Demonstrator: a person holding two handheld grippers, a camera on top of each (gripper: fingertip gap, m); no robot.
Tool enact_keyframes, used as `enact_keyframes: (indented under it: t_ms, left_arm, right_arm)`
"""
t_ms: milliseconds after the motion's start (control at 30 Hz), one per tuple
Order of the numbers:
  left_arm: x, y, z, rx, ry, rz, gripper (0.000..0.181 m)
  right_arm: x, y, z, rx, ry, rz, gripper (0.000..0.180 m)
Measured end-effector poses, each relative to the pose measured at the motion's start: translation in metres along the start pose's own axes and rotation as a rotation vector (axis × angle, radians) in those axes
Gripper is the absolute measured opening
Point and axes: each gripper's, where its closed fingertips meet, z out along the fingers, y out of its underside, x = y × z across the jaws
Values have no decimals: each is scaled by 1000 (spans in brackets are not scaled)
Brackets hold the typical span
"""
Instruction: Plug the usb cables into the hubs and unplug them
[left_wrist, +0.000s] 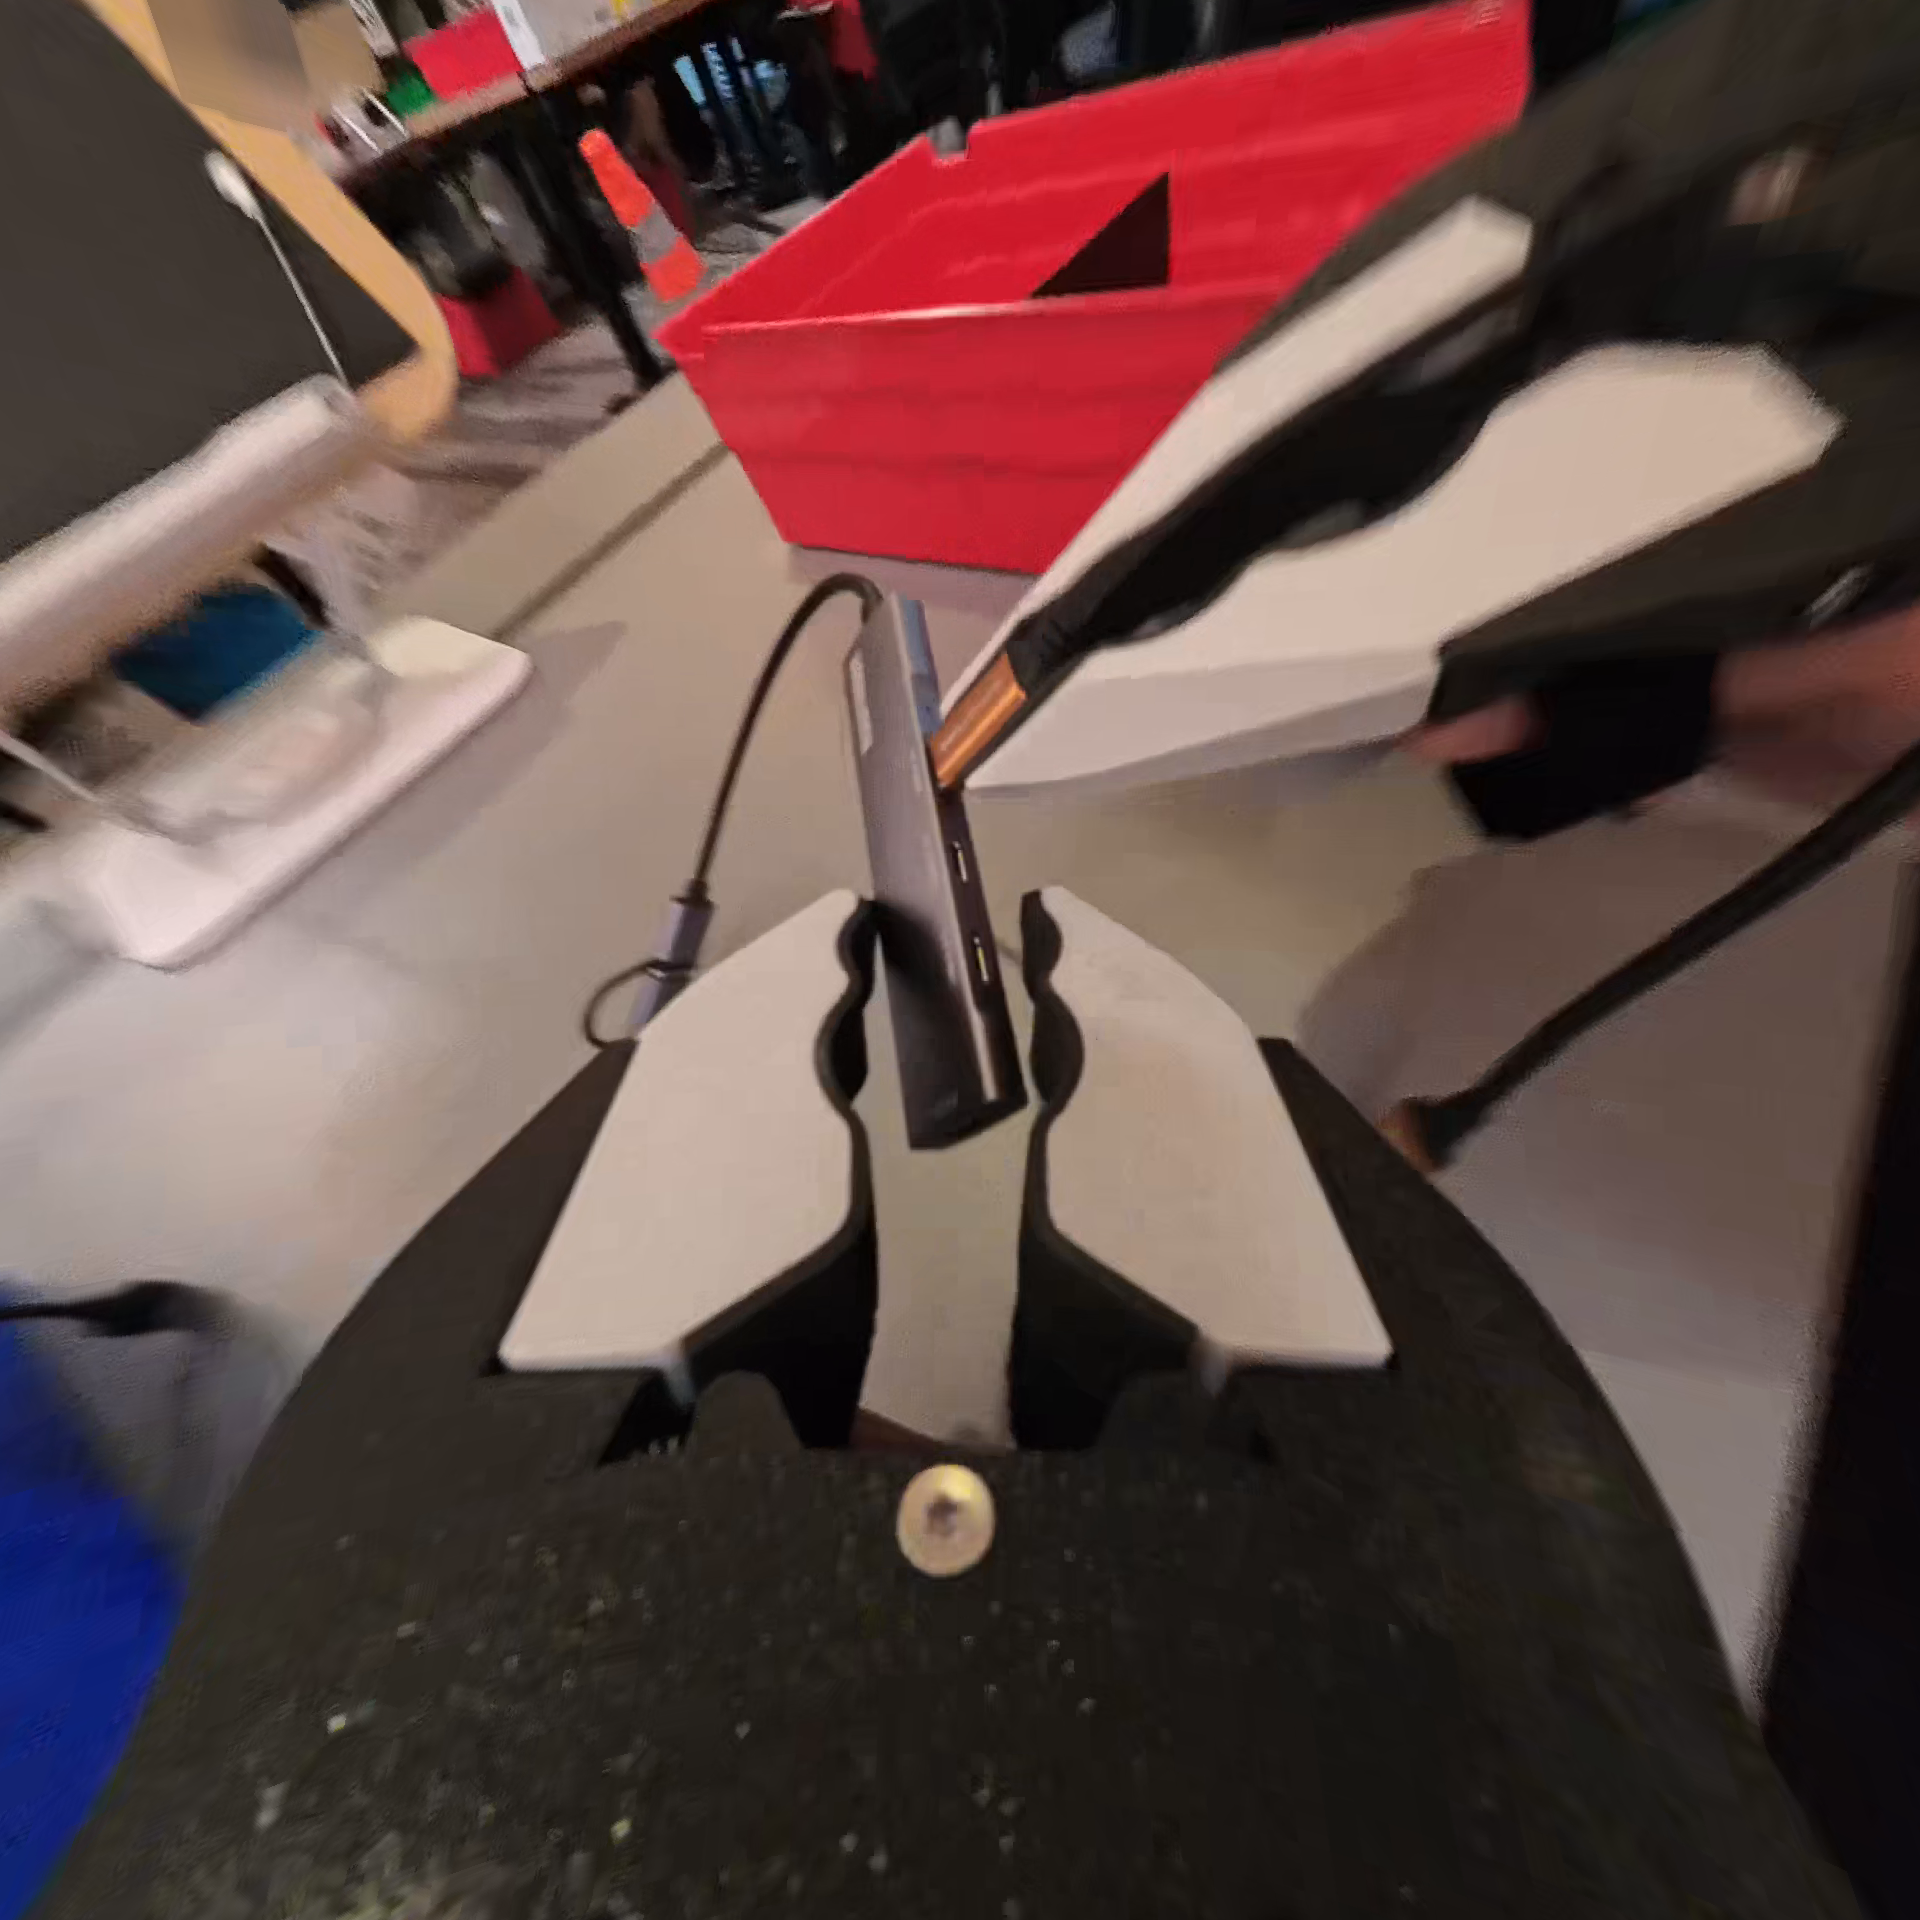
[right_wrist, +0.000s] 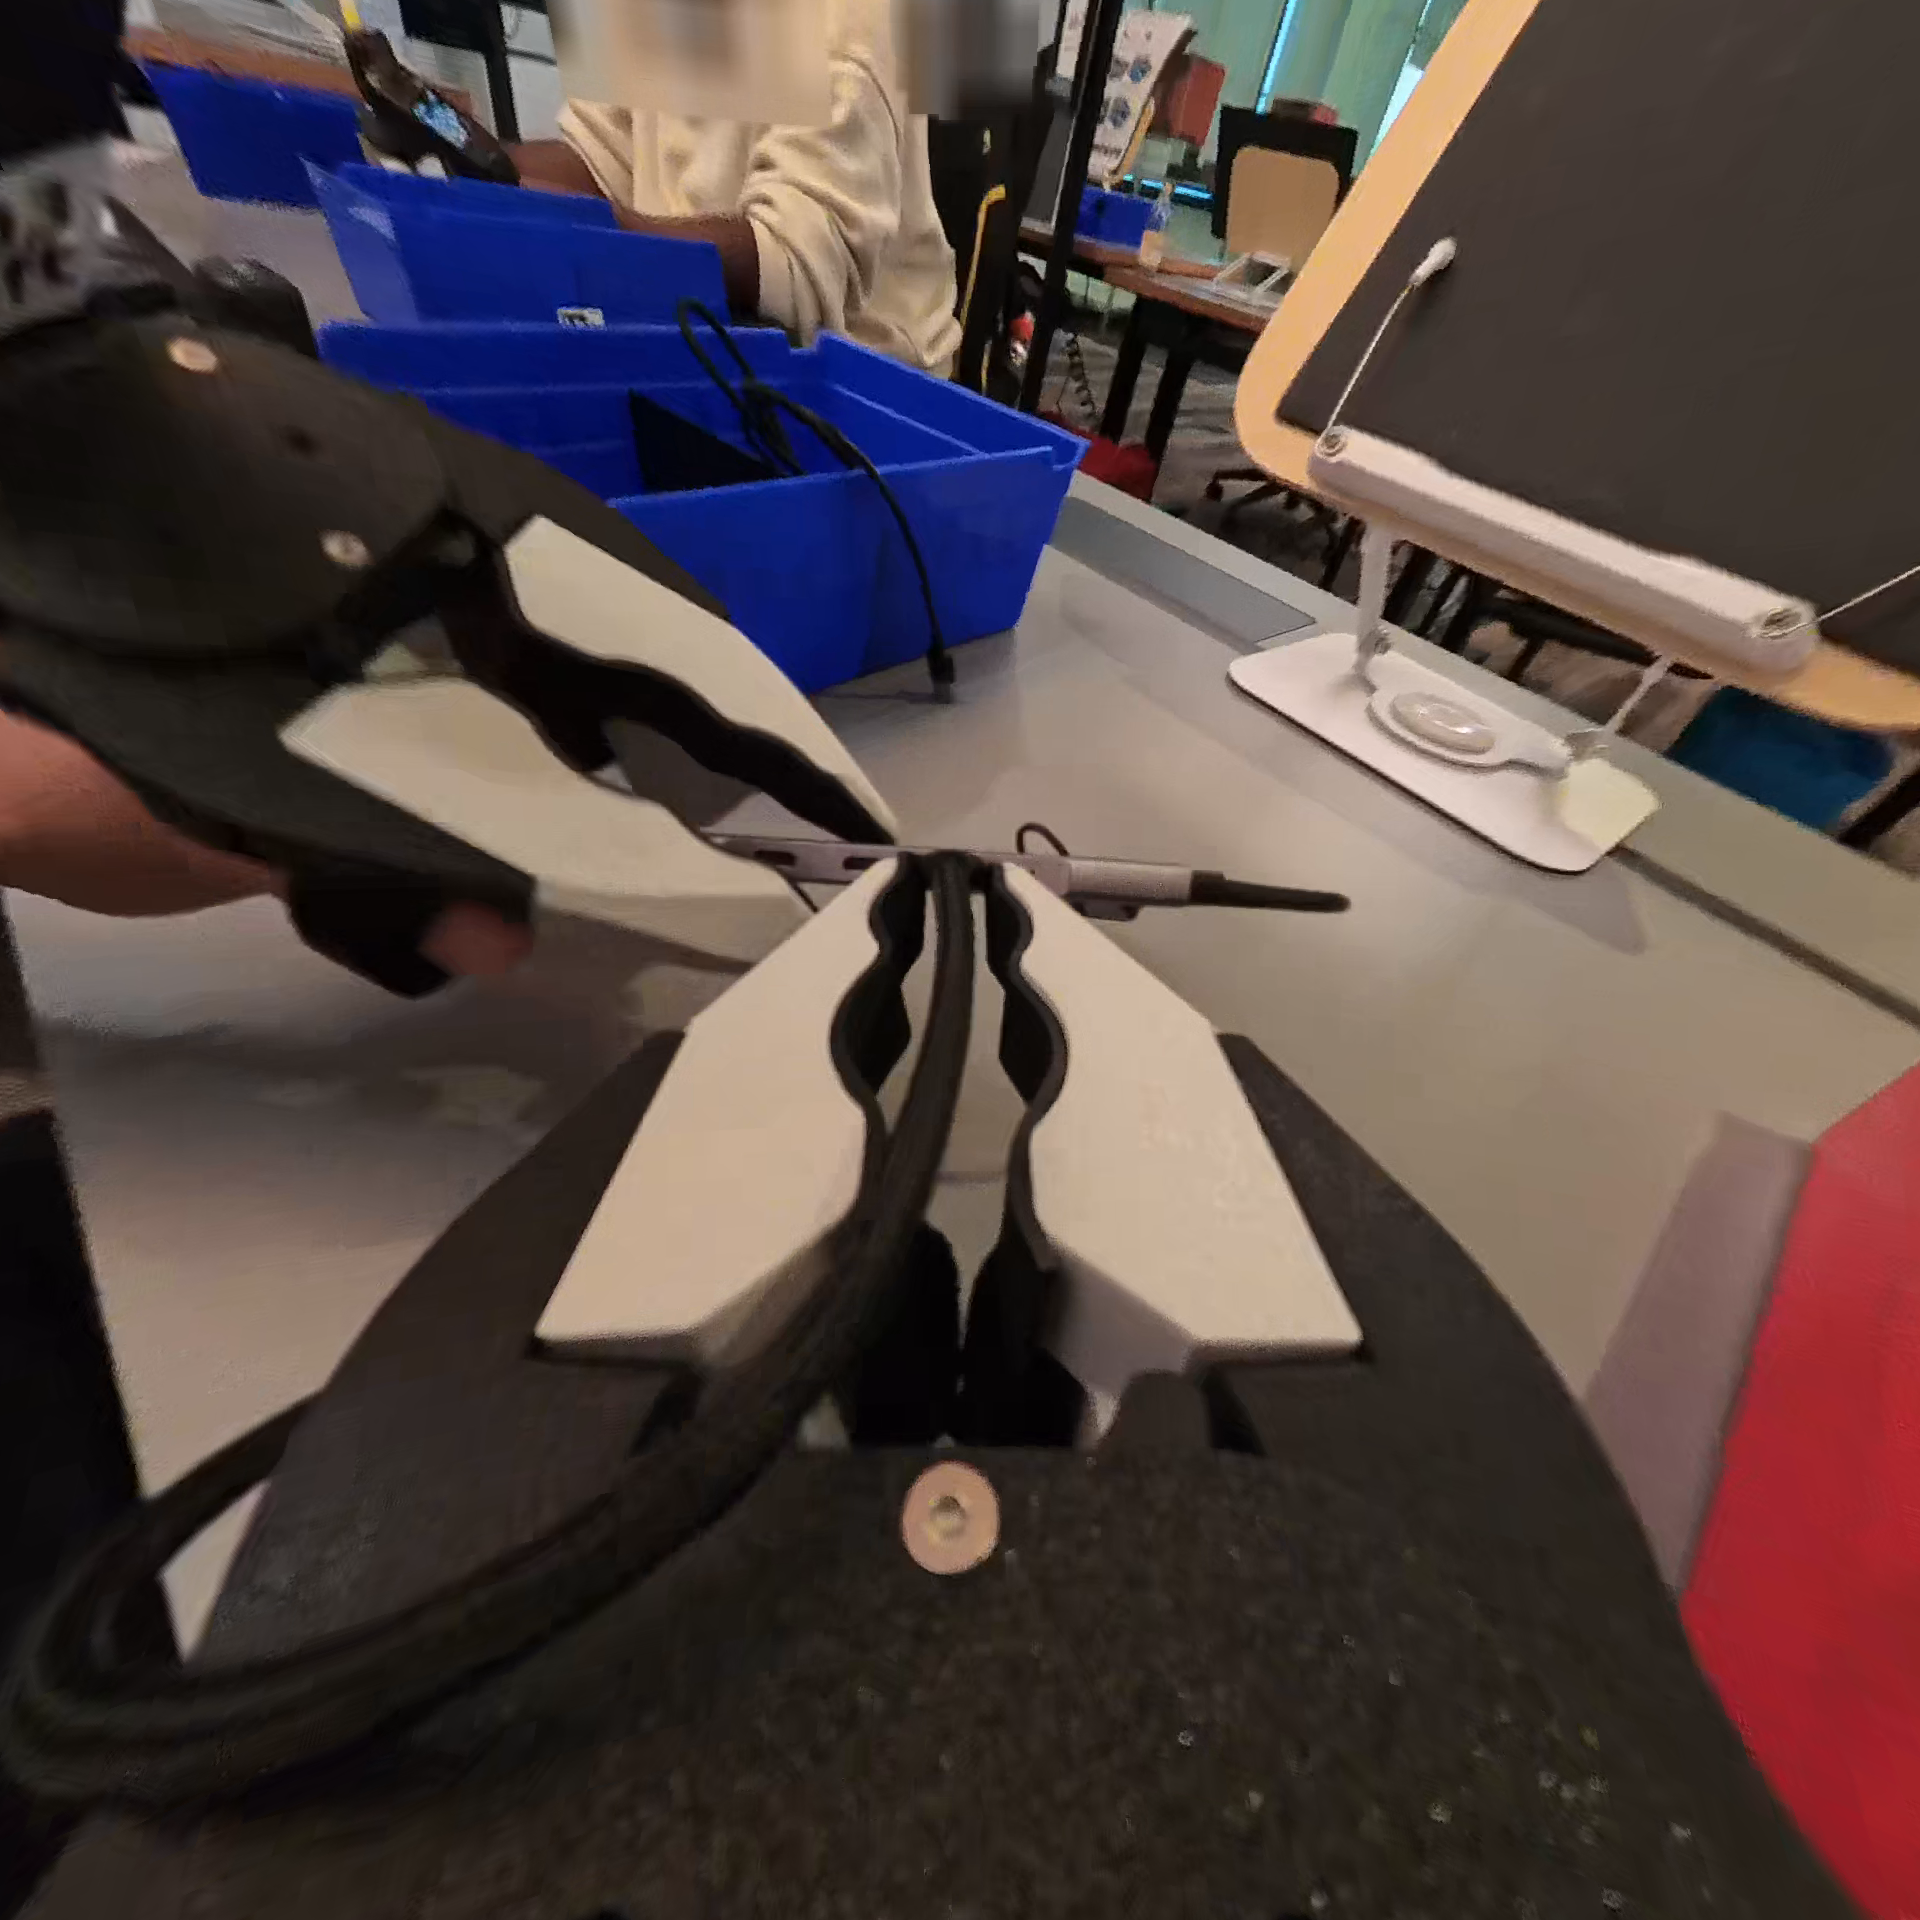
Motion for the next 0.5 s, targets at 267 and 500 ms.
enact_keyframes:
  t_ms: [267,500]
  left_arm:
    - [11,3,2,55,285,-479,27]
    - [2,18,5,-25,258,-593,23]
  right_arm:
    - [-11,-5,0,63,-52,-89,11]
    - [-11,14,9,-40,-10,-226,10]
